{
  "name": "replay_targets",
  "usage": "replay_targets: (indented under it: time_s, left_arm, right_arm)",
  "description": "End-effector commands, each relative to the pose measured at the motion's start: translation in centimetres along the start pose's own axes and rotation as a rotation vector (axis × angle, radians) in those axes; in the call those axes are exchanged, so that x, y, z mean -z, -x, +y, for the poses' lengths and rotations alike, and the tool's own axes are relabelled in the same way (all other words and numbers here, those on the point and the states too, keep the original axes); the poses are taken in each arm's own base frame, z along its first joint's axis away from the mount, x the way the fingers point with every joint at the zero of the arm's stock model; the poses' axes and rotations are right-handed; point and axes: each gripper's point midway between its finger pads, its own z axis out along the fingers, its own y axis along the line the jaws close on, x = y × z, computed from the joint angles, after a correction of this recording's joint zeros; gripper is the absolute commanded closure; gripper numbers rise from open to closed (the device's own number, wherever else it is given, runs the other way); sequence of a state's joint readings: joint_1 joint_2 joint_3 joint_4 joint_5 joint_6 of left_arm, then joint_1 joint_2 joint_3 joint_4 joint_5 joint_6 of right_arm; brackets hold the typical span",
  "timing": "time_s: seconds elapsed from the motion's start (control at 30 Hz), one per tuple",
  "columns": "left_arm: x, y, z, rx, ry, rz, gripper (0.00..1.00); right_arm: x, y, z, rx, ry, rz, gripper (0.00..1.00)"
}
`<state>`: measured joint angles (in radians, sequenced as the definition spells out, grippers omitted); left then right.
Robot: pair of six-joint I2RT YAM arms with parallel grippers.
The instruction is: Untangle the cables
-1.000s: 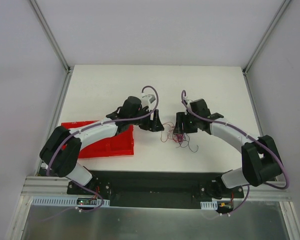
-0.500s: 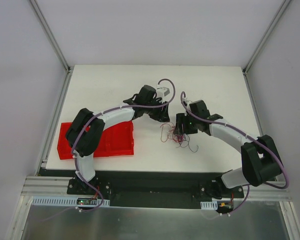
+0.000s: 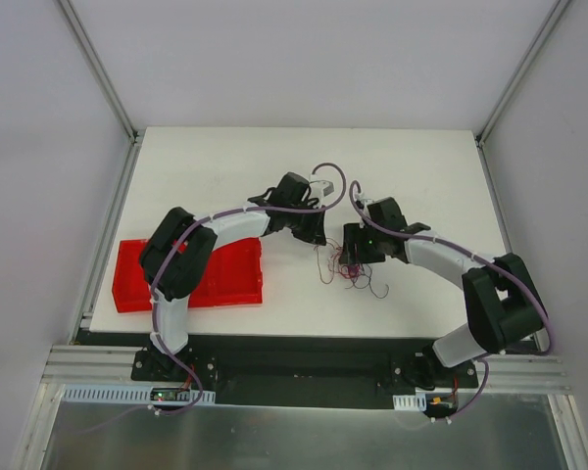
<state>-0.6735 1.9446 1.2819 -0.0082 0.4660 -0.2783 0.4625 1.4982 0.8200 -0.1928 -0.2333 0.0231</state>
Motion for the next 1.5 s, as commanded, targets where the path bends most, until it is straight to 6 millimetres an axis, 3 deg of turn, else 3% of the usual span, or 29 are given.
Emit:
replay_targets:
  time_s: [0.0,0.27,0.43,0.63,0.83,1.03,1.2,1.3,1.47]
  left_arm:
    - [2.2,1.4,-1.6,-0.044,0.012,-0.047,1.00]
    - [8.1,0.7,-6.3,-0.097,-0.066,-0.093,1.00]
    - [13.9,1.7,-9.0,-0.144,-0.050,-0.198,1.00]
    - [22.6,3.9,-12.0,-0.260,0.003,-0.367,1.00]
    - [30.8,6.4,-12.8,-0.272,0.176,-0.527,1.00]
    - [37.0,9.1,-16.1,-0.256,0.160,-0.690,1.00]
    - [38.4,11.2,-19.8,-0.267,0.028,-0.717,1.00]
    - [37.2,12.1,-20.9,-0.251,-0.029,-0.683,1.00]
    - [35.4,13.6,-19.8,-0.190,0.007,-0.670,1.00]
  right_arm:
    - [-1.1,0.3,-0.9,-0.016,-0.047,-0.020,0.39]
    - [-0.3,0.8,-5.6,-0.079,-0.317,-0.126,0.40]
    - [0.4,0.8,-8.0,-0.101,-0.461,-0.150,0.40]
    - [1.6,0.9,-10.7,-0.164,-0.624,-0.177,0.39]
    - [1.8,0.7,-11.8,-0.234,-0.634,-0.168,0.37]
    - [1.8,0.2,-13.5,-0.356,-0.616,-0.143,0.37]
    - [2.4,-0.2,-14.3,-0.423,-0.601,-0.167,0.37]
    - [3.0,0.0,-14.4,-0.427,-0.605,-0.197,0.37]
    - [4.1,-0.8,-16.2,-0.559,-0.581,-0.238,0.37]
